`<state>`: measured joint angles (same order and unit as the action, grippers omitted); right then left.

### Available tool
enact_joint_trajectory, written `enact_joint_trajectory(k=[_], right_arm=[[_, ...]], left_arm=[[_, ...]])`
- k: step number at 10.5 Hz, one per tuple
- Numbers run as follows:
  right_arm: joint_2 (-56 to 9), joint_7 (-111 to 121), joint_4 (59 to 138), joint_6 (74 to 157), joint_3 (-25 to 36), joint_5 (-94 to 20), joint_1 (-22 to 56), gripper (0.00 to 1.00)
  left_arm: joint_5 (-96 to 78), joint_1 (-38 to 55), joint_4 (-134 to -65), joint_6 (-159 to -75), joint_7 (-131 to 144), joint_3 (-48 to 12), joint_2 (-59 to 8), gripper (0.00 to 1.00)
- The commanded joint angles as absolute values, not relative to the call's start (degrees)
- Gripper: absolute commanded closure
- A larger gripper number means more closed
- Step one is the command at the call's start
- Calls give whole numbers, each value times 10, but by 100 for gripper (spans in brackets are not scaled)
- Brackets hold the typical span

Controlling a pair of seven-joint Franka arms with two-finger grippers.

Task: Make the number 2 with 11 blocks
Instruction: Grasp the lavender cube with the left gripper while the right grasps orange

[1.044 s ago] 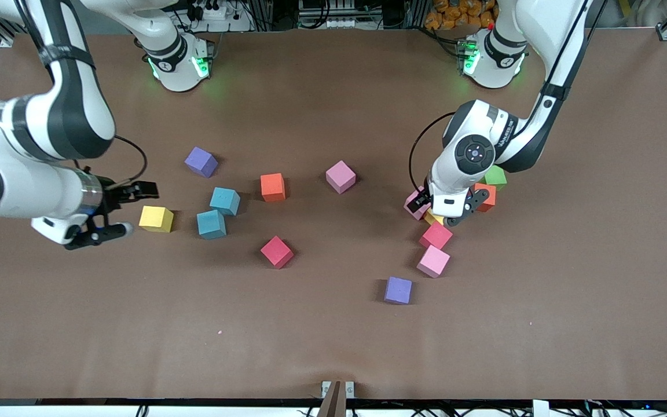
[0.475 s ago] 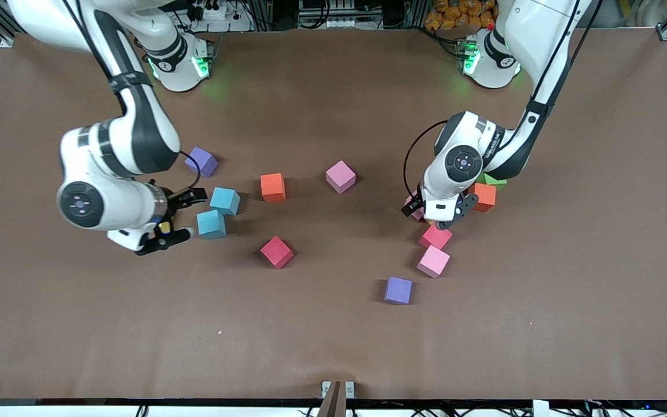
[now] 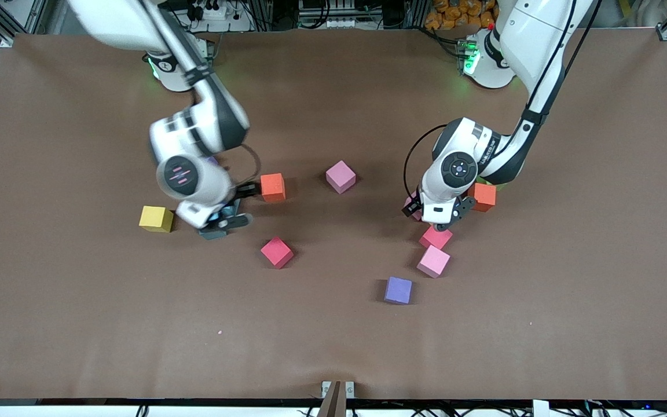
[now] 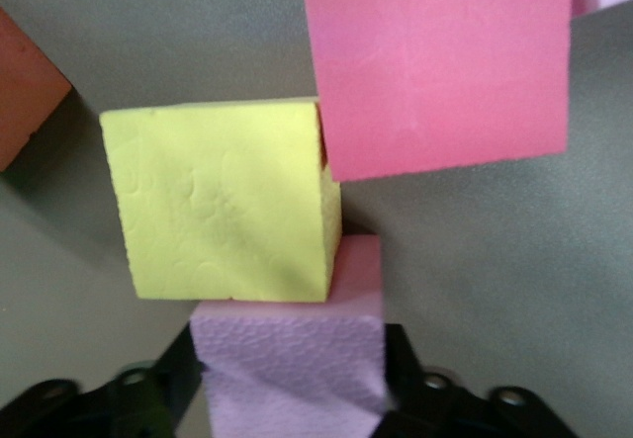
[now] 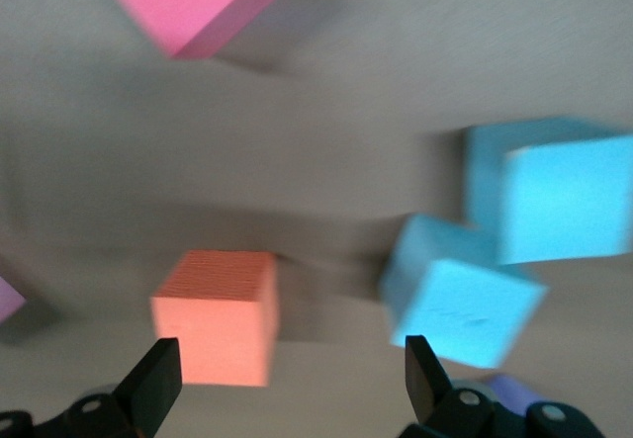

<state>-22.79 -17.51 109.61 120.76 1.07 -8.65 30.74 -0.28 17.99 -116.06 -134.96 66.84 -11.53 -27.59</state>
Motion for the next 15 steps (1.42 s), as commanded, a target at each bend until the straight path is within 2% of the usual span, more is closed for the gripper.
enact_joint_trajectory(k=[1, 4, 6, 8, 11, 13, 14, 15], right_arm=[[-224, -204, 1140, 1265, 14, -134, 328, 0], [-232, -203, 1176, 1329, 15, -135, 350, 0], [-237, -199, 1188, 1350, 15, -135, 357, 0], [-242, -200, 1196, 1358, 15, -135, 357, 0], [-246, -202, 1208, 1371, 14, -136, 357, 0], [-245, -206, 1209, 1370, 14, -137, 358, 59], [-242, -206, 1209, 1368, 14, -137, 357, 70], [-235, -206, 1209, 1361, 14, -137, 353, 72]], left_arm=[[13, 177, -1163, -1345, 621, -115, -259, 77], [13, 155, -1163, -1273, 571, -126, -206, 80], [13, 127, -1169, -1225, 547, -167, -165, 80], [13, 126, -1195, -1217, 546, -209, -141, 80], [8, 126, -1222, -1220, 547, -302, -139, 79], [6, 130, -1226, -1231, 546, -367, -148, 79], [7, 139, -1230, -1250, 542, -381, -151, 80], [7, 157, -1234, -1276, 532, -385, -156, 80]])
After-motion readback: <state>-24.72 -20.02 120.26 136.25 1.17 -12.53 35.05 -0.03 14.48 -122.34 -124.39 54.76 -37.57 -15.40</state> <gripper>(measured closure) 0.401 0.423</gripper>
